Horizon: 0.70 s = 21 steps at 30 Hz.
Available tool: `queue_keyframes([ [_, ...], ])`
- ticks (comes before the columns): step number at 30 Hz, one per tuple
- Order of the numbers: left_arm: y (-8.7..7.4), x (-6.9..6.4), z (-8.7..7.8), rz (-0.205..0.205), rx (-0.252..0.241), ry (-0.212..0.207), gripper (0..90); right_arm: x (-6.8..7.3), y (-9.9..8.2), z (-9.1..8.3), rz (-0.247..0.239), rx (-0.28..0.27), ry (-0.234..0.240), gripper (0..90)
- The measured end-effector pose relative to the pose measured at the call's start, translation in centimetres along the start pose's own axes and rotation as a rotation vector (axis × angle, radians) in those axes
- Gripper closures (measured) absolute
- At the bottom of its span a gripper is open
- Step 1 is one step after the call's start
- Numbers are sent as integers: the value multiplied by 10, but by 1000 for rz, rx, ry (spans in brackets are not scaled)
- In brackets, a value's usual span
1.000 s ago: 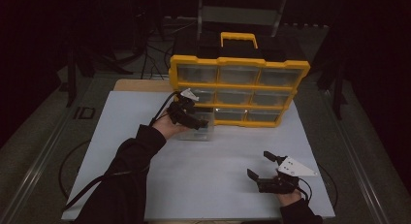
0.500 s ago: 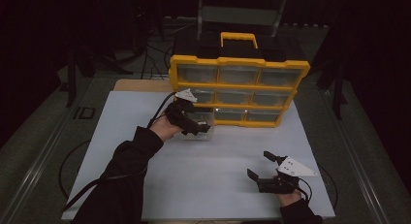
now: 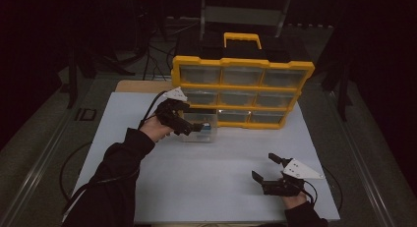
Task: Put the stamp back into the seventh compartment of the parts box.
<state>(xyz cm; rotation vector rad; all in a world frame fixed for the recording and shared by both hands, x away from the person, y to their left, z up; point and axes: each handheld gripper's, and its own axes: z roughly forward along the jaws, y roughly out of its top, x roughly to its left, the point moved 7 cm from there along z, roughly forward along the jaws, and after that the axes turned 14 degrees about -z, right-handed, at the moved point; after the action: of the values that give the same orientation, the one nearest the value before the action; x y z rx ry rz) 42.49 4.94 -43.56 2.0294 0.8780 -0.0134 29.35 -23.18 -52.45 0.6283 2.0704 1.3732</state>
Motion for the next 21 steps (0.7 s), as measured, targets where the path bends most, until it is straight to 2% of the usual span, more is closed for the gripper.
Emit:
queue_keyframes([
  [1, 0, 1, -5, -1, -20, -9, 3, 0, 0, 0, -2, 0, 0, 88],
  [2, 0, 1, -5, -1, -20, -9, 3, 0, 0, 0, -2, 0, 0, 88],
  [6, -3, 4, -14, 10, -36, 13, 3, -1, 0, -1, 3, -1, -5, 88],
  [11, -8, 10, -28, -27, -86, 8, 3, 0, 0, -1, -4, 4, -10, 88],
  [18, -19, 13, -45, -39, -119, 3, 4, 0, 1, -1, -4, 3, -8, 88],
  [21, -29, 17, -56, -33, -124, 37, 4, 1, 1, -1, -6, 4, -7, 88],
])
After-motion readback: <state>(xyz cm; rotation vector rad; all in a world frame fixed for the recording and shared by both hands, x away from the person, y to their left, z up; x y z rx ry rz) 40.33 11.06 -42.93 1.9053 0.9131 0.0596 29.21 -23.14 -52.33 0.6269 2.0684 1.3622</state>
